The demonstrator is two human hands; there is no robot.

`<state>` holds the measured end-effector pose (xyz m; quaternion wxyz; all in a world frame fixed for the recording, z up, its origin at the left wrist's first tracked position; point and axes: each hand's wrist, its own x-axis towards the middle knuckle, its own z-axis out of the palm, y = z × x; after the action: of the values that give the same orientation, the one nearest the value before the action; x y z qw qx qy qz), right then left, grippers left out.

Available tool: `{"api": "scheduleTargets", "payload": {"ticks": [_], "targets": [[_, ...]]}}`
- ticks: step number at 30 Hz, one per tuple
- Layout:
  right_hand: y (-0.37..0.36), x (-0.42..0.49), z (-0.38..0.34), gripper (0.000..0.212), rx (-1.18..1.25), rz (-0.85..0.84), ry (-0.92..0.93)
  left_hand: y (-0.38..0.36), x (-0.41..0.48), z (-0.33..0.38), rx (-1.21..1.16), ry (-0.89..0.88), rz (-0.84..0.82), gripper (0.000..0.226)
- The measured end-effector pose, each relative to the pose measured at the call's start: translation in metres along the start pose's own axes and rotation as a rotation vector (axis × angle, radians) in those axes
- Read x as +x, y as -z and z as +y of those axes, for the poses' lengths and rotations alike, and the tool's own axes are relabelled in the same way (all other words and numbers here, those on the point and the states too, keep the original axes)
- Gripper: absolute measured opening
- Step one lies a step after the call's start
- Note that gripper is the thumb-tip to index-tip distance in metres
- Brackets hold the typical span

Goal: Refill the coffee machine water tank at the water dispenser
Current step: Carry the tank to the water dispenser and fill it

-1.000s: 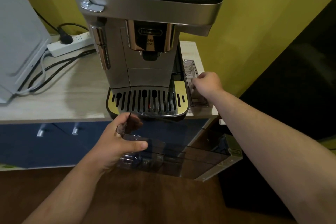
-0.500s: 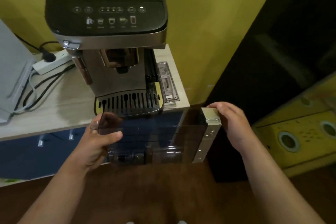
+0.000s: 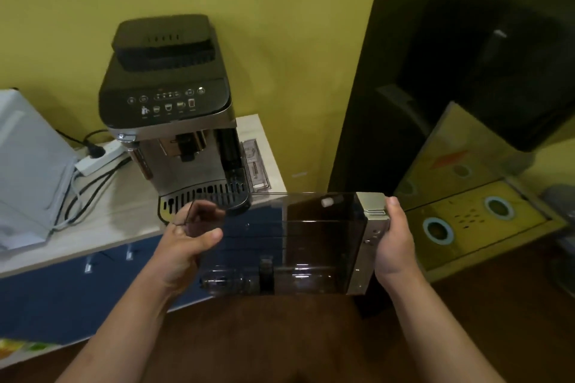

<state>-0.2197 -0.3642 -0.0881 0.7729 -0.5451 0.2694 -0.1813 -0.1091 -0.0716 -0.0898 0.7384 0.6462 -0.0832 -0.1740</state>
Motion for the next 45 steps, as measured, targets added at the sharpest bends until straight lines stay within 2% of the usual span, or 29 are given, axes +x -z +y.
{"api": "scheduleTargets", "payload": {"ticks": [2,5,10,13,16,21,23,25,28,31,34,38,45], "targets": [[0.012,-0.012,-0.010,0.065,-0.013,0.013,0.032,-0.011,-0.006,0.006,-0.002,-0.009,-0.048,0.081],[0.029,-0.038,-0.026,0.064,0.017,0.052,0.067,-0.025,-0.012,0.013,-0.012,-0.034,-0.138,0.062],[0.052,-0.093,-0.036,0.051,0.142,0.153,0.159,-0.046,-0.027,0.017,0.013,-0.106,-0.281,0.061],[0.067,-0.133,-0.028,0.044,0.199,0.251,0.208,-0.054,-0.042,0.011,0.011,-0.089,-0.378,0.075],[0.081,-0.174,-0.015,0.037,0.176,0.354,0.240,-0.060,-0.062,0.001,0.006,-0.048,-0.454,0.077],[0.111,-0.245,0.006,0.048,0.177,0.571,0.260,-0.079,-0.104,-0.020,-0.011,0.036,-0.550,0.092],[0.129,-0.269,0.009,0.043,0.189,0.609,0.259,-0.094,-0.121,-0.027,0.005,0.052,-0.588,0.095],[0.148,-0.290,0.008,0.042,0.213,0.639,0.284,-0.113,-0.135,-0.034,0.014,0.063,-0.629,0.091],[0.183,-0.316,0.005,0.051,0.211,0.648,0.285,-0.148,-0.156,-0.043,0.005,0.102,-0.684,0.081],[0.228,-0.335,-0.004,0.039,0.205,0.735,0.293,-0.192,-0.180,-0.046,0.018,0.107,-0.706,0.082],[0.283,-0.345,-0.012,0.039,0.205,0.719,0.297,-0.240,-0.210,-0.046,0.041,0.106,-0.696,0.087],[0.347,-0.350,-0.030,0.050,0.221,0.662,0.281,-0.293,-0.252,-0.049,0.027,0.096,-0.656,0.087],[0.424,-0.339,-0.062,0.032,0.219,0.554,0.275,-0.359,-0.284,-0.060,0.042,0.035,-0.564,0.083]]}}
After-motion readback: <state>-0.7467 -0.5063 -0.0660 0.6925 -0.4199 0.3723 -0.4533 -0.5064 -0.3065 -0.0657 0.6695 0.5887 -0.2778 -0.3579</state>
